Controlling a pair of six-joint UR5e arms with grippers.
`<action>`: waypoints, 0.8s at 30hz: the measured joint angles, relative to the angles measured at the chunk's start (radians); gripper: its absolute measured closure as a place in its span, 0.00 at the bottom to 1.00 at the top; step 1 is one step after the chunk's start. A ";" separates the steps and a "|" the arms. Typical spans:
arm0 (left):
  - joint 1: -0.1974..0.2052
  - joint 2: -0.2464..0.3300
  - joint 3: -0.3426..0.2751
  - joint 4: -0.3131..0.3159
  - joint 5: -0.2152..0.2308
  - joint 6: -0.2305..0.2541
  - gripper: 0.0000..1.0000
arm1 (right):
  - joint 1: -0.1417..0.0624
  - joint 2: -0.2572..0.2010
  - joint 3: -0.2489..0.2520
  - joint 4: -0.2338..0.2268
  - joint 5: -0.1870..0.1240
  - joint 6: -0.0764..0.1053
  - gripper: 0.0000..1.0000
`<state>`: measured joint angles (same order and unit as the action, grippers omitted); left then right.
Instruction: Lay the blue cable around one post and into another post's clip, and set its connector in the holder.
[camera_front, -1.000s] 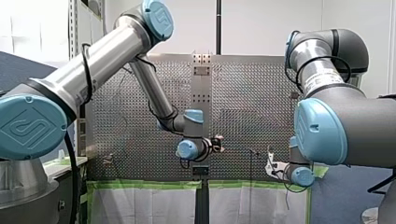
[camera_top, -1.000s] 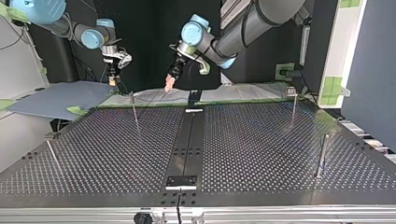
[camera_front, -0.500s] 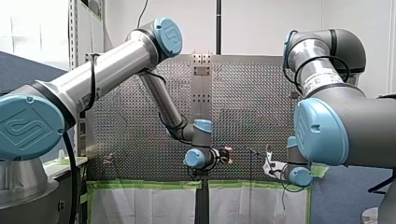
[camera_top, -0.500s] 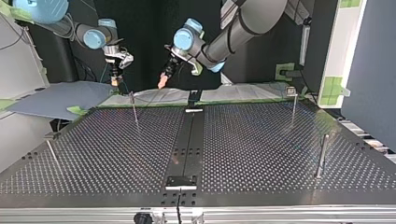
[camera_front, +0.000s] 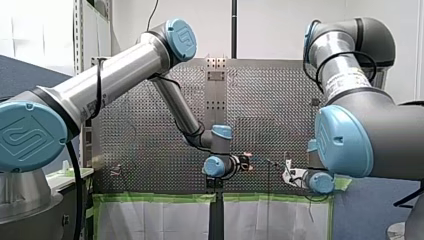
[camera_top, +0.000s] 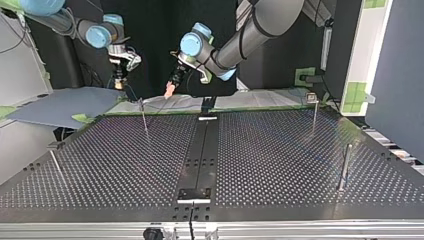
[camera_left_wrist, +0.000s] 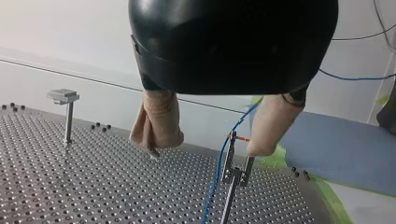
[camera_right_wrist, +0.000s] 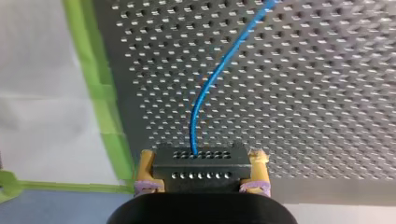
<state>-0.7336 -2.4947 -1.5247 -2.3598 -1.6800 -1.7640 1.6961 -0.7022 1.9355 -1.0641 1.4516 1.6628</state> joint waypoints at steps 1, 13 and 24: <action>0.000 0.000 0.000 -0.001 0.000 -0.001 0.00 | 0.000 -0.009 0.009 -0.008 0.000 0.006 0.93; 0.007 0.000 0.000 -0.039 -0.026 0.000 0.00 | -0.007 -0.134 0.103 -0.037 0.012 0.098 0.93; 0.009 0.000 0.000 -0.056 -0.026 0.004 0.00 | -0.023 -0.240 0.042 -0.019 0.007 0.139 0.93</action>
<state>-0.7245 -2.4948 -1.5244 -2.4158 -1.7060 -1.7602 1.6726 -0.9418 1.9775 -1.0827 1.4587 1.8014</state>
